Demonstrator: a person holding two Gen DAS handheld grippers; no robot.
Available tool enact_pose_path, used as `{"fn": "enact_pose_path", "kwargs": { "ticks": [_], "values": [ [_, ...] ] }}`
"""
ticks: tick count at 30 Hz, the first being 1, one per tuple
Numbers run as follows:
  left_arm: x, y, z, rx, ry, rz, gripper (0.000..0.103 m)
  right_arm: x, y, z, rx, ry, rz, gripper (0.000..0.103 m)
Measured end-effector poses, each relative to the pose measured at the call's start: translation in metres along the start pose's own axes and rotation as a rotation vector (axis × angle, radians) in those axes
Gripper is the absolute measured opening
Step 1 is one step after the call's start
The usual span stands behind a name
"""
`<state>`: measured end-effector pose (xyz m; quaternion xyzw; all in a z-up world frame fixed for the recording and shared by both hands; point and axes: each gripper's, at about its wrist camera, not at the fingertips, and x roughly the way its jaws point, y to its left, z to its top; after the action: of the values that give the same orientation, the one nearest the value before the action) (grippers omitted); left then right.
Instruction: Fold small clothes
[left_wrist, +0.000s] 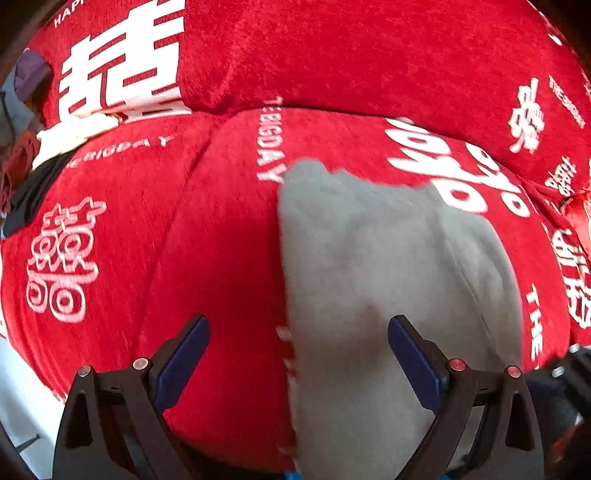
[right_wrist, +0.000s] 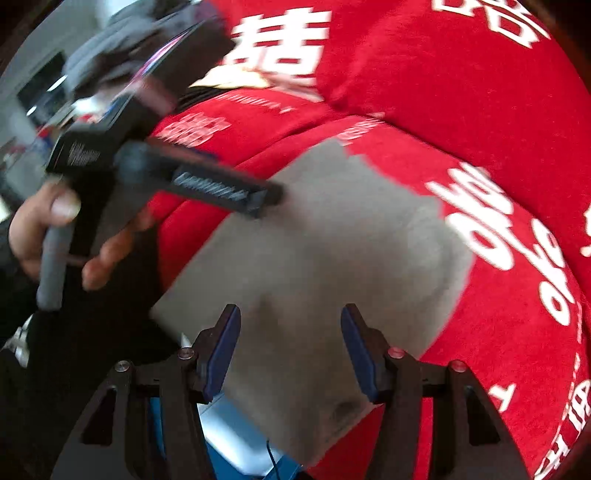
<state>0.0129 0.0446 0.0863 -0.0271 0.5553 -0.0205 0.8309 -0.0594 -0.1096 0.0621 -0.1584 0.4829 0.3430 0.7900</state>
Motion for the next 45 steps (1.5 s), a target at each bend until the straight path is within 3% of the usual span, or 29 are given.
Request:
{"fn": "enact_pose_path", "kwargs": {
  "ticks": [4,8,11,17,24,30,32,35,41,45],
  "values": [
    [0.007,-0.008,-0.020,0.027,0.026,0.041,0.098,0.024,-0.007,-0.031,0.017,0.094,-0.090,0.060],
    [0.010,-0.008,-0.029,0.006,0.029,0.032,0.098,0.017,-0.024,-0.051,0.149,0.064,-0.040,0.060],
    [0.010,-0.009,-0.031,-0.001,0.034,0.036,0.098,0.015,-0.027,-0.059,0.176,0.060,-0.039,0.060],
    [-0.010,-0.018,-0.034,0.041,-0.006,0.059,0.098,-0.013,-0.016,-0.036,0.134,-0.038,-0.070,0.060],
    [0.008,-0.014,-0.038,0.018,0.035,0.063,0.098,0.028,-0.039,-0.021,0.177,0.035,-0.068,0.060],
    [0.003,-0.016,-0.038,0.007,0.034,0.074,0.098,0.015,-0.037,-0.012,0.205,0.033,-0.093,0.063],
    [-0.006,-0.017,-0.038,0.014,0.020,0.075,0.098,-0.002,-0.033,-0.012,0.218,0.007,-0.124,0.064],
    [-0.018,-0.021,-0.038,0.002,-0.002,0.064,0.098,-0.021,-0.032,-0.007,0.243,-0.013,-0.208,0.076],
    [-0.027,-0.033,-0.042,0.011,-0.001,0.044,0.098,-0.027,-0.027,-0.005,0.288,0.022,-0.326,0.077],
    [-0.023,-0.037,-0.048,0.002,0.014,0.050,0.098,-0.019,-0.025,-0.013,0.313,0.051,-0.321,0.077]
  ]
}}
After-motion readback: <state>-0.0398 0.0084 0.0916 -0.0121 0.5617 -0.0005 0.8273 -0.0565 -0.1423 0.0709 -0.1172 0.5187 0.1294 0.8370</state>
